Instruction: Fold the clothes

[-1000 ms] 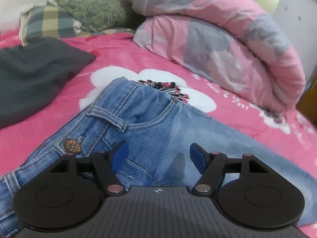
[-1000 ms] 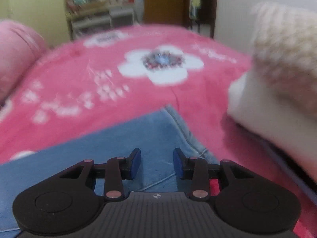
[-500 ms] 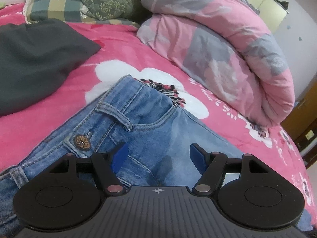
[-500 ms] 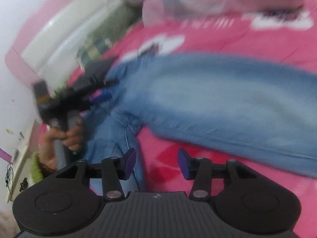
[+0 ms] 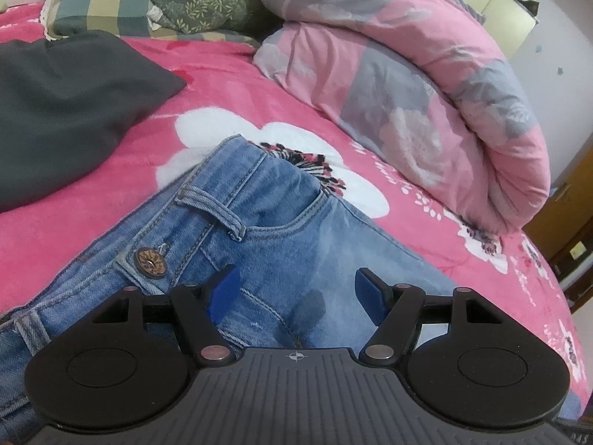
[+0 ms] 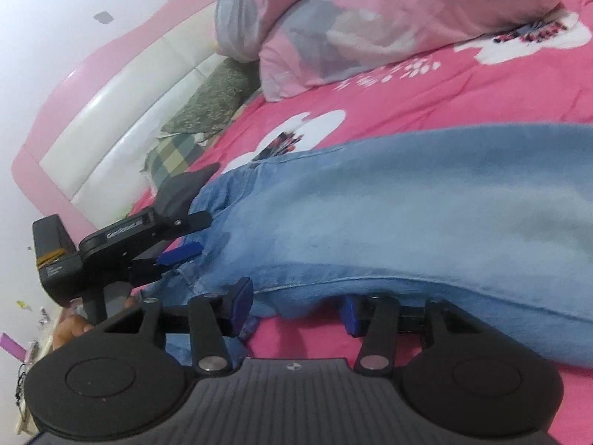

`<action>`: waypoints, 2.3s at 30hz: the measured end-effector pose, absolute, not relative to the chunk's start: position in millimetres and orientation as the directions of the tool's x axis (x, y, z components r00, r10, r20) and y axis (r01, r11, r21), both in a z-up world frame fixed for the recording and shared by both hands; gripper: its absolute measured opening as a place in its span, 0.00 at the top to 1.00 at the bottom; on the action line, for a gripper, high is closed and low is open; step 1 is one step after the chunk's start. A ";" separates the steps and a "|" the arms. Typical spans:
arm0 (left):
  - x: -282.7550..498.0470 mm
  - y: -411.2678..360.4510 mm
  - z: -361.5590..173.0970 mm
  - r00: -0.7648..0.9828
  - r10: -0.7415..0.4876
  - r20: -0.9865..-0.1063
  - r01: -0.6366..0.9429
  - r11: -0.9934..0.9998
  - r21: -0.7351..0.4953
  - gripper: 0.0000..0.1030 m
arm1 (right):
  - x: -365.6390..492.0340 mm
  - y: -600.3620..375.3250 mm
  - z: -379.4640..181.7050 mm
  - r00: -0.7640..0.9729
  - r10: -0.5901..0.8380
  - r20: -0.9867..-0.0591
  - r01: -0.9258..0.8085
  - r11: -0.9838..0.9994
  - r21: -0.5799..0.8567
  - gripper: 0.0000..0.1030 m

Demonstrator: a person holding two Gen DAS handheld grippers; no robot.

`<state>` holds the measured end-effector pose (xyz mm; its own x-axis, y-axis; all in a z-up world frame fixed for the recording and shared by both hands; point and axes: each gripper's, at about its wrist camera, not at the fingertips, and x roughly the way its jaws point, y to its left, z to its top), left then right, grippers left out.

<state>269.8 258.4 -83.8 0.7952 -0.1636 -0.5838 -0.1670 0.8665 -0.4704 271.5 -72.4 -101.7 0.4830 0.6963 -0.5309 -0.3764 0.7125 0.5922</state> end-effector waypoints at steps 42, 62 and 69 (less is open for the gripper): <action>265.7 246.9 -73.1 0.810 -0.134 -0.572 -0.128 0.910 -0.395 0.33 | 257.7 -55.9 -99.8 0.409 0.612 -0.677 -0.439 0.782 0.442 0.96; 271.1 236.4 -83.1 0.786 -0.098 -0.610 -0.140 0.933 -0.331 0.33 | 197.6 -188.3 -86.8 0.652 0.416 -0.634 -0.180 0.897 0.403 0.93; 271.5 235.5 -83.7 0.786 -0.091 -0.611 -0.140 0.937 -0.319 0.33 | 200.2 -243.2 -110.1 0.714 0.137 -0.686 0.011 0.978 0.207 0.84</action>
